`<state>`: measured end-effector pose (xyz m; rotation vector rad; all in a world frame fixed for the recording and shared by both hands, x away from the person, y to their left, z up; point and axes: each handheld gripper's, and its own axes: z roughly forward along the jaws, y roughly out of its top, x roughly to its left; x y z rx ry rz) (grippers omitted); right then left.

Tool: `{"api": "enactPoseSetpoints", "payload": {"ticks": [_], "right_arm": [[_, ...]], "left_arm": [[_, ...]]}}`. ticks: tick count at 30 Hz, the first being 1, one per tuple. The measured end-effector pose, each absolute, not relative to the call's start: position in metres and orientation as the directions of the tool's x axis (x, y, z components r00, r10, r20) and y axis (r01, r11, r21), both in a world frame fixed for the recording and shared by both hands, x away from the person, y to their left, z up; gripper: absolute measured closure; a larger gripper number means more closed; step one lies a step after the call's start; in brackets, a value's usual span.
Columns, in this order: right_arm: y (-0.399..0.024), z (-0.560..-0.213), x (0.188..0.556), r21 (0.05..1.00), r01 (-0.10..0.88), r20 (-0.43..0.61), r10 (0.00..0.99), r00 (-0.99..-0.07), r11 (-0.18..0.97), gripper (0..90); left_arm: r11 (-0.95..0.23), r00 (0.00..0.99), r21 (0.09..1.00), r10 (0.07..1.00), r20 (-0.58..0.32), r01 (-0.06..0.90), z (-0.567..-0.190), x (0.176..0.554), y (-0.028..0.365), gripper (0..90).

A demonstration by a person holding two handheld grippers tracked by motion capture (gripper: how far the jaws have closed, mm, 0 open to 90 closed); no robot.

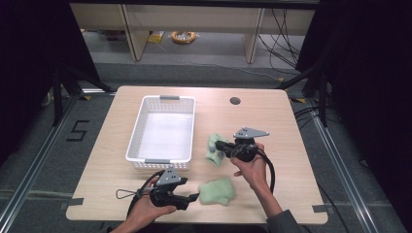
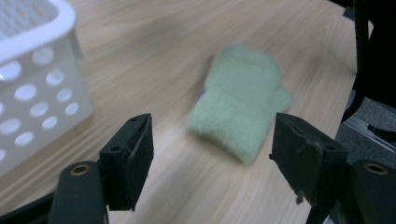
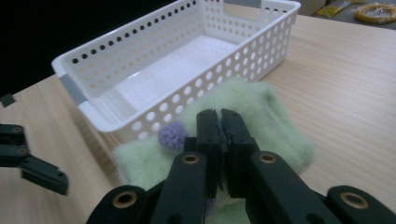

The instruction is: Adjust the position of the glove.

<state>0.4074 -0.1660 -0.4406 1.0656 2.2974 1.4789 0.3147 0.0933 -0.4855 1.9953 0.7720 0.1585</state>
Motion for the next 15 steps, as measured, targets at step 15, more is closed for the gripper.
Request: {"api": "enactPoseSetpoints", "payload": {"ticks": [15], "right_arm": [[-0.164, -0.443, 0.362, 0.860, 0.445, 0.192, 0.650, -0.735, 0.248, 87.1]], "left_arm": [[-0.291, 0.797, 0.845, 0.558, -0.231, 0.448, -0.472, 0.326, 0.073, 45.0]]}}
